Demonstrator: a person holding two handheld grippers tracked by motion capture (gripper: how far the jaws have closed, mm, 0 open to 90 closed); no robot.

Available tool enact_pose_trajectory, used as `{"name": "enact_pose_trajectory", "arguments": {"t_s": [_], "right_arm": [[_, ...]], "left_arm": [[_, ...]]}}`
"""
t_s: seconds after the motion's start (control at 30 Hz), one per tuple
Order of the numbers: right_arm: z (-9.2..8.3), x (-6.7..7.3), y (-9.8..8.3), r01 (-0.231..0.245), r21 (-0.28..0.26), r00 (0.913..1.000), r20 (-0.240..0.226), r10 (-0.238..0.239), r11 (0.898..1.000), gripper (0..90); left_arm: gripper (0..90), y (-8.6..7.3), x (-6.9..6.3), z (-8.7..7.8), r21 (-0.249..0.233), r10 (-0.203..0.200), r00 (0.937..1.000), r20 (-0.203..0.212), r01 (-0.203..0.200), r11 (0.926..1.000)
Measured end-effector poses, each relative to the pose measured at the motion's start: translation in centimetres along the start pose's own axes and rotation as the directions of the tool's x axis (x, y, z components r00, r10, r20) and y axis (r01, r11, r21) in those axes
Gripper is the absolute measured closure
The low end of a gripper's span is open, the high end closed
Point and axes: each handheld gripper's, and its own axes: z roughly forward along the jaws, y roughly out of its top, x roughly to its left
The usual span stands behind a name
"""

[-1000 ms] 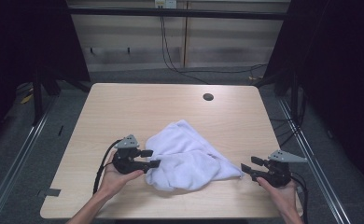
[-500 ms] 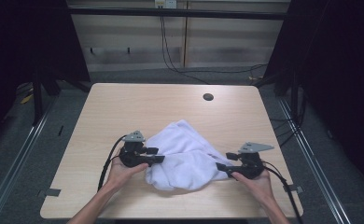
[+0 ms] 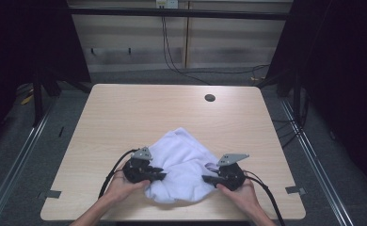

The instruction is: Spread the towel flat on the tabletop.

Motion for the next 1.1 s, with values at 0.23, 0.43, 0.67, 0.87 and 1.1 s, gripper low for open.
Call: {"name": "enact_pose_trajectory", "arguments": {"t_s": [0.23,0.43,0.67,0.87,1.1], "right_arm": [[-2.2,1.9,-0.6,0.015,-0.035,0.9984,-0.054,-0.017,0.999,49.7],[-5.4,-1.1,-0.1,-0.044,-0.156,0.999,-0.012,0.042,0.987,64.3],[-3.3,-4.1,-0.4,-0.091,-0.105,0.9952,0.026,0.094,0.99,69.6],[-2.9,-3.7,-0.7,-0.09,-0.09,0.9954,0.023,0.093,0.992,66.5],[-2.4,-3.4,-0.8,-0.07,-0.078,0.9974,0.01,0.071,0.994,64.9]], "left_arm": [[64.5,-0.6,-1.2,-1.9,-0.049,0.013,0.9995,0.028,-0.012,0.9987],[64.0,1.8,0.8,-2.0,-0.155,-0.029,0.9993,0.025,0.032,0.9873],[59.9,3.5,2.4,2.2,-0.081,-0.068,0.9976,0.012,0.069,0.9944],[52.9,3.2,1.0,4.4,0.007,0.011,0.9998,-0.019,-0.011,0.9999],[85.8,3.4,0.5,3.7,-0.028,0.055,0.9984,-0.01,-0.055,0.9981]]}}
